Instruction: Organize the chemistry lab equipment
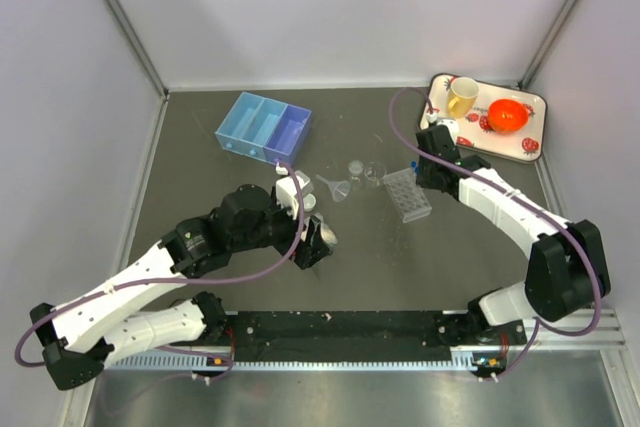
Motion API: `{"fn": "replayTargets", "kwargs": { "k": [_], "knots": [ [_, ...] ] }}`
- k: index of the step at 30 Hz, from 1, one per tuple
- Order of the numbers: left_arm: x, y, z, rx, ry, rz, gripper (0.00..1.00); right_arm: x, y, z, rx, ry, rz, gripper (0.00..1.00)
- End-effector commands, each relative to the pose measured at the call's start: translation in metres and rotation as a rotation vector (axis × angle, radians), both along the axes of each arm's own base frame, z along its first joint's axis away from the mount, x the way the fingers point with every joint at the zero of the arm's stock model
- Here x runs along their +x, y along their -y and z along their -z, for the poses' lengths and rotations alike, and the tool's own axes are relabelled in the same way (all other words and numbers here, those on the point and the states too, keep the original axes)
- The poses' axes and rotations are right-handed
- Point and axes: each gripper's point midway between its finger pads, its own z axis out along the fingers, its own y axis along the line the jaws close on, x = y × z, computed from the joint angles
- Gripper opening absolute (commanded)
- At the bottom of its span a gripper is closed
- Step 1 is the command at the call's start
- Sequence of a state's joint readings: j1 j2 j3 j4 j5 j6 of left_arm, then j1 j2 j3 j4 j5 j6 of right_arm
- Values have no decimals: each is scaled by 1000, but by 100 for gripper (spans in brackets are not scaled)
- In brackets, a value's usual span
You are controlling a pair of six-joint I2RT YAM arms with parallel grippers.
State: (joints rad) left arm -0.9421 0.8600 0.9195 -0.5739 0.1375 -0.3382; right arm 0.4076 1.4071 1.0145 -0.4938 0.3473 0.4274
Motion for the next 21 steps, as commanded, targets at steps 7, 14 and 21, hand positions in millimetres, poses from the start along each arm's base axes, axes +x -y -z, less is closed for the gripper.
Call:
{"fn": "replayTargets", "kwargs": {
  "k": [7,14,21],
  "knots": [
    [4,8,-9,-50,28,6,99,6,4,10,-30,-20,0,0],
    [5,8,-8,-47,28,5,99,8,1,17,-37,-49,-12,0],
    [5,9,-8,-44,30,8,99,10,0,21,-43,-63,-14,8]
  ]
}}
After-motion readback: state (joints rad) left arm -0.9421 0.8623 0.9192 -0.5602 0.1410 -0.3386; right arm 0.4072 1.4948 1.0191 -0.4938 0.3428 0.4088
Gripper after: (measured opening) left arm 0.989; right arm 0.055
